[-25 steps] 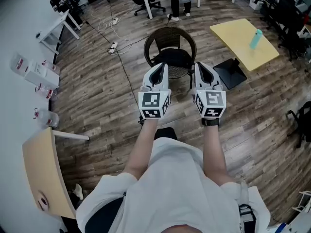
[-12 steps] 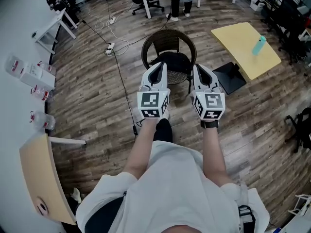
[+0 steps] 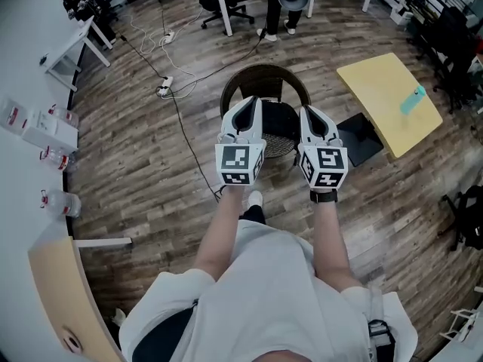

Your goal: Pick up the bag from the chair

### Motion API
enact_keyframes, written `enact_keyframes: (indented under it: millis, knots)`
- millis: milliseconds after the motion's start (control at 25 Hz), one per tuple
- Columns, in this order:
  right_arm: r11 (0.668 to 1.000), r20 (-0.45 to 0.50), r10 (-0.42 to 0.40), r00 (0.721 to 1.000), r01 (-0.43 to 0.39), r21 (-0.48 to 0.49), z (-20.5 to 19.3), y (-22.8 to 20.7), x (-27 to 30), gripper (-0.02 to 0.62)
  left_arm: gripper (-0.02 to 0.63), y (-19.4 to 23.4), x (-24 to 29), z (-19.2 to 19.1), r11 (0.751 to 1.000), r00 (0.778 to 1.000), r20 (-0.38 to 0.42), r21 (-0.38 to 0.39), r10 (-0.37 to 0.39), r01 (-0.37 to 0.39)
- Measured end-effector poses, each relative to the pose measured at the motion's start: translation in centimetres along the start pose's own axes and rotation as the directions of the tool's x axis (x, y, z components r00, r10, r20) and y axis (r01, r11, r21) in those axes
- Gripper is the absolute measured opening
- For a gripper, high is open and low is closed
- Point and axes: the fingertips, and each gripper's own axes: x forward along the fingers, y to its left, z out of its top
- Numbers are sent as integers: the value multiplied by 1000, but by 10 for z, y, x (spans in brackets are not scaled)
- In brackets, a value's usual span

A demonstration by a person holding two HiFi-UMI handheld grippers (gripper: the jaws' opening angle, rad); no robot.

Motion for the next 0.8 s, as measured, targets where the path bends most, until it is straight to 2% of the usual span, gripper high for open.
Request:
enact_keyframes:
  millis: [280,440,520,640,800]
  knots:
    - [999,-90,-27,996,31,41,-15,-15,106,6,6,68,78,-26,999,999,-40,-24,-26,26]
    - [998,-98,-27,995,32,49,-21,-17,157,6,8,89,120,-44,992,990,-76,-37,-123,120]
    - [999,-108,-23,994,27,39,-26,-14,173,6,8,97,133,-55,989,985,-90,-50,-144,140]
    - [999,-145,-27,989,32,31,-41,-17,192,6,8,105,150,-78,984,980,-110,-88,-166,156]
    - [998,-203,-15,979,26,51,-72,-30,214,6,8,105,170,-119,966,961,-169,-172,-221,192]
